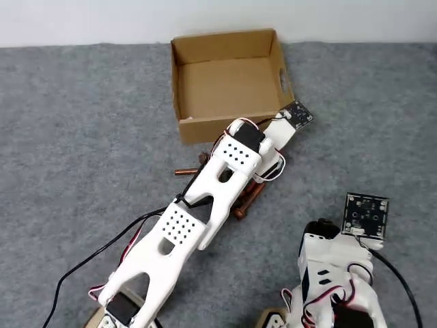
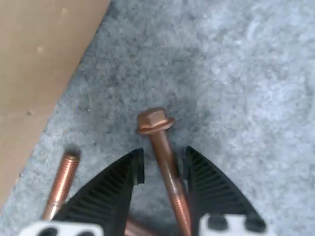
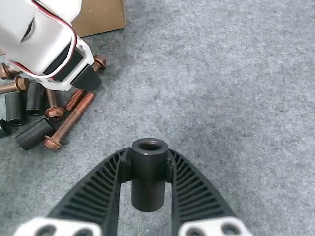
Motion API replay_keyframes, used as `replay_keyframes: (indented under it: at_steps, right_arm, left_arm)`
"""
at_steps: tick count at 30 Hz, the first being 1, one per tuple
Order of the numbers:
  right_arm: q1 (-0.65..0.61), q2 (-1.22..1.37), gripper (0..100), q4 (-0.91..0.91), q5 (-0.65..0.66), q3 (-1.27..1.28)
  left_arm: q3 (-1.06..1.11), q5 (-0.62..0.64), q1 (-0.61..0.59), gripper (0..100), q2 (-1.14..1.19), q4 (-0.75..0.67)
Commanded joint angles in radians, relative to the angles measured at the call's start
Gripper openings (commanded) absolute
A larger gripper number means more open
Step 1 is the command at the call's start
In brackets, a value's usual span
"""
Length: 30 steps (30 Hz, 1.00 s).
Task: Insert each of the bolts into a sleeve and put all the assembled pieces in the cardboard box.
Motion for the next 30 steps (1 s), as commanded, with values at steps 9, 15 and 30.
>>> replay_keyframes:
  at_steps: [9, 15, 30]
  right_arm:
    - [-0.001, -0.005, 0.9, -0.018, -0.003, -0.003]
    - [-0.001, -0.005, 0.9, -0.018, -0.003, -0.003]
    - [-0.001, -0.005, 0.9, -0.018, -0.003, -0.003]
  left_arm:
    - [-0.151, -0.006, 0.031, 0, -0.005, 0.087]
    - [-0.294, -0.002, 0.074, 0, -0.026, 0.132]
    - [-0.193, 0.044, 0.089, 0, -0.379, 0.133]
